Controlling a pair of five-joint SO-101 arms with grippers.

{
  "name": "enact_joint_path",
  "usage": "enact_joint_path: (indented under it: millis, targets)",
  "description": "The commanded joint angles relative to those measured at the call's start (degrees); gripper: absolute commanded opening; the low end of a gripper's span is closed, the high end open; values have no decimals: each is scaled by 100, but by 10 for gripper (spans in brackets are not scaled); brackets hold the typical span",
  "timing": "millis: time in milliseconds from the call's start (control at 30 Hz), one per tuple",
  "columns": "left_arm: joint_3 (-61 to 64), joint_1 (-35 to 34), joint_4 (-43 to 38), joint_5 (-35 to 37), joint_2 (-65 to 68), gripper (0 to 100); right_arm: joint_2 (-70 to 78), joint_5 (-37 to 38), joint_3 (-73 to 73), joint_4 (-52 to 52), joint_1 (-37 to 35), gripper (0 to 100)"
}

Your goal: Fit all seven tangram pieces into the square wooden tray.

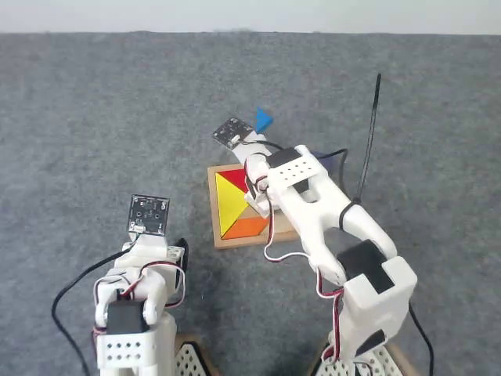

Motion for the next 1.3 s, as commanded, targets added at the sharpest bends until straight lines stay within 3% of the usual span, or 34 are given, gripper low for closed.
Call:
enact_joint_path:
  millis: [0, 367, 567, 800, 933, 1267]
  targets:
    - [-48, 18, 53, -35, -158, 153, -66, 105, -325, -84, -154, 236]
    - [-48, 18, 53, -35, -158, 153, -207, 105, -334, -321, -119, 237]
    - [-48, 18, 53, -35, -158, 153, -1543, -79, -123, -321, 163, 237]
    - [-48, 18, 53, -35, -158, 153, -3073, -185, 1582, -752, 444, 236]
    - [-48, 26, 53, -35, -158, 153, -2844, -176, 2356, -1446, 602, 235]
    - [-48, 18, 53, -35, -158, 153, -1569, -176, 1864, -1516, 585, 235]
